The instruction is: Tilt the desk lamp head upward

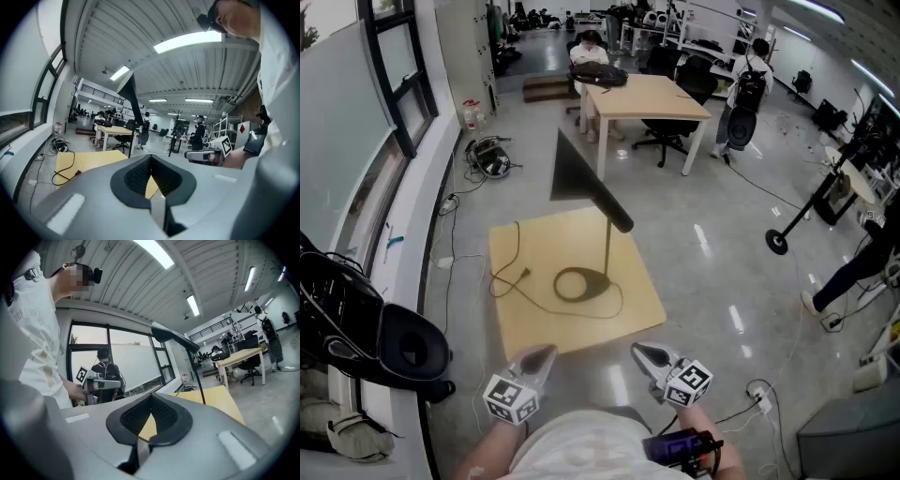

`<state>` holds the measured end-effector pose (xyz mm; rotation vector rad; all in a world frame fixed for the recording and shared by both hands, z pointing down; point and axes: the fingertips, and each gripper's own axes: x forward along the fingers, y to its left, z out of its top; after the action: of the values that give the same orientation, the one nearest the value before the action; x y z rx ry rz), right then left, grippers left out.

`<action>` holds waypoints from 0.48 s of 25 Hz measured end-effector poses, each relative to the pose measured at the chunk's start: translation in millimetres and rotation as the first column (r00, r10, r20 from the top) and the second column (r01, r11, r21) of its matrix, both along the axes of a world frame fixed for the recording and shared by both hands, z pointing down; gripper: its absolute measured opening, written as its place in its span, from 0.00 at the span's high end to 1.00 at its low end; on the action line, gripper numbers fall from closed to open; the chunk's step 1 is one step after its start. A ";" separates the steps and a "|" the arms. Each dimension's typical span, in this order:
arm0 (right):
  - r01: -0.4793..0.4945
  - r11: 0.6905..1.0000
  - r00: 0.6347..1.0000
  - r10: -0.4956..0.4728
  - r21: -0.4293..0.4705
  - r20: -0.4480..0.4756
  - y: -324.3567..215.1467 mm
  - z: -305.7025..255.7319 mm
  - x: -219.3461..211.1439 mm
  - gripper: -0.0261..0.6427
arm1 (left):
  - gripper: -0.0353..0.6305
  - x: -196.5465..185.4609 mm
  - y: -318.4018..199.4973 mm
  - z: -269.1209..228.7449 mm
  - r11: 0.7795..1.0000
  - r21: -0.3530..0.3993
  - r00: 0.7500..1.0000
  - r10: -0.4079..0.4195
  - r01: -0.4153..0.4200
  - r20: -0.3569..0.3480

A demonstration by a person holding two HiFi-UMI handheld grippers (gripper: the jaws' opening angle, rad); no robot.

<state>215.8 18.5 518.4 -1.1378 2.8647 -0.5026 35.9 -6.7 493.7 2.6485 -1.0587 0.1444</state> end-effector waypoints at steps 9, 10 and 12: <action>0.025 0.999 1.000 -0.025 0.031 0.000 27.8 -18.8 -14.5 0.94 | 0.94 -17.1 32.2 -1.0 0.999 -0.002 0.999 -0.044 0.044 -0.015; 0.025 0.999 1.000 -0.025 0.030 -0.001 32.2 -18.9 -15.1 0.94 | 0.94 -17.5 36.3 0.2 0.999 -0.004 0.999 -0.044 0.044 -0.016; 0.016 1.000 1.000 -0.016 0.027 0.005 41.0 -17.5 -15.0 0.94 | 0.94 -18.1 45.0 3.9 0.999 -0.010 0.999 -0.040 0.040 -0.018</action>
<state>200.7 59.6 500.9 -1.1086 2.8691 -0.4658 17.8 38.4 497.6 2.6136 -1.1019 0.1170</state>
